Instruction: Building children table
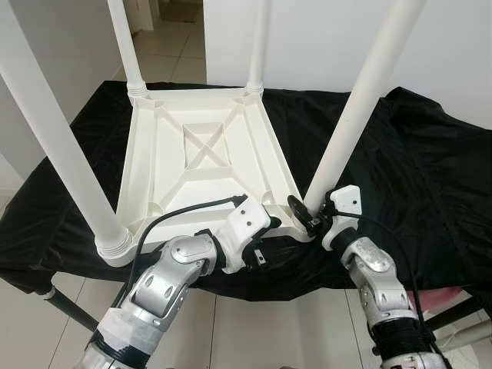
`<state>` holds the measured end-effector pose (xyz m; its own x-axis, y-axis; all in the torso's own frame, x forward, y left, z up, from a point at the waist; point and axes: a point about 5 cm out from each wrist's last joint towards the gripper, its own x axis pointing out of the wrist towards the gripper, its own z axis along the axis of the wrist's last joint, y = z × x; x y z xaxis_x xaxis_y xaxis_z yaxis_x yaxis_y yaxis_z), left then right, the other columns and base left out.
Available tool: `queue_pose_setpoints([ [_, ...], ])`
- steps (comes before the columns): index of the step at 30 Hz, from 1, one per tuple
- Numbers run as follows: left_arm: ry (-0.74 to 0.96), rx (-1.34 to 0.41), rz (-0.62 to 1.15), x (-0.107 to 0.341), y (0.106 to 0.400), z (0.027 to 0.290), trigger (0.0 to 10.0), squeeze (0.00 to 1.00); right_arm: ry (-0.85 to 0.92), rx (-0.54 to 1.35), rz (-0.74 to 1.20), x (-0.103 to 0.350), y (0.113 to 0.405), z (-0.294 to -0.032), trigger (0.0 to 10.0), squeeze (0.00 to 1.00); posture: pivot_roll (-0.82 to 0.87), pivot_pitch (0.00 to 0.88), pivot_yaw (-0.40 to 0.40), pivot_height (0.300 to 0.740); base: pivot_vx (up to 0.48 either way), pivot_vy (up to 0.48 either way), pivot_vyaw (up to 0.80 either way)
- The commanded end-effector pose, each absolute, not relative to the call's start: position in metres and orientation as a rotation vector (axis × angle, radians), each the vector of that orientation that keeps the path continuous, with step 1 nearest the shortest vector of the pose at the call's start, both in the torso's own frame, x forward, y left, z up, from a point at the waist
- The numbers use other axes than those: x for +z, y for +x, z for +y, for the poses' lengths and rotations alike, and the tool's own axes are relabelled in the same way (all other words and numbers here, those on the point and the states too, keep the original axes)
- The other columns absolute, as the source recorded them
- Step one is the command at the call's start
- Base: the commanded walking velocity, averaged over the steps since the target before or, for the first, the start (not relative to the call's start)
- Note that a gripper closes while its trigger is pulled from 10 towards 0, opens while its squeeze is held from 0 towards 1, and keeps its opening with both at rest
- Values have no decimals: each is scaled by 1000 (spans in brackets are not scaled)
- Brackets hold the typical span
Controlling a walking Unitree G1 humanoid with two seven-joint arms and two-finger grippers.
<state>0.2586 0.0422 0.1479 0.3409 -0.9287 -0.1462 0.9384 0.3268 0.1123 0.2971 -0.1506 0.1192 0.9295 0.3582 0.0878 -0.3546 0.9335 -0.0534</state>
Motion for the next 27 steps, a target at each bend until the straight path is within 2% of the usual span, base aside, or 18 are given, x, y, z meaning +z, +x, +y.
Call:
queue_pose_setpoints([
  [1,198,-1265,59,147,257,41,10000,0,-7,216,-18,104,292,-154,10000,0,-67,0,-11,740,0,0,0],
  [3,198,-1265,59,147,257,41,10000,0,-7,216,-18,104,292,-154,10000,0,-67,0,-11,740,0,0,0],
  [4,201,-1263,61,146,257,41,10000,0,38,68,-11,101,289,-149,10000,0,-66,0,-13,740,0,0,0],
  [5,201,-1263,61,146,257,41,10000,0,38,68,-11,101,289,-149,10000,0,-66,0,-13,740,0,0,0],
  [6,202,-1263,62,146,256,41,10000,0,87,-53,5,99,286,-143,10000,0,-63,0,-19,740,0,0,0],
  [8,202,-1263,62,146,256,41,10000,0,87,-53,5,99,286,-143,10000,0,-63,0,-19,740,0,0,0],
  [9,202,-1263,62,145,256,40,10000,0,117,-112,15,97,285,-136,10000,0,-61,0,-20,740,0,0,0],
  [12,199,-1258,61,145,255,40,10000,0,132,-104,-3,101,286,-127,10000,0,-62,0,-22,740,0,0,0],
  [22,197,-1249,60,144,255,41,10000,0,128,-94,8,101,284,-127,10000,0,-57,0,-29,740,0,0,0],
  [23,197,-1246,60,144,255,41,10000,0,128,-93,4,102,283,-127,10000,43,-58,0,-31,740,0,0,0],
  [25,197,-1246,60,144,255,41,10000,0,128,-93,4,102,283,-127,10000,43,-58,0,-31,740,0,0,0],
  [26,198,-1244,60,144,255,41,10000,0,118,-104,-7,105,283,-128,10000,1000,-58,0,-31,740,0,0,0],
  [27,200,-1242,59,144,256,42,10000,0,110,-101,-23,107,282,-130,10000,1000,-59,0,-30,740,0,0,0],
])
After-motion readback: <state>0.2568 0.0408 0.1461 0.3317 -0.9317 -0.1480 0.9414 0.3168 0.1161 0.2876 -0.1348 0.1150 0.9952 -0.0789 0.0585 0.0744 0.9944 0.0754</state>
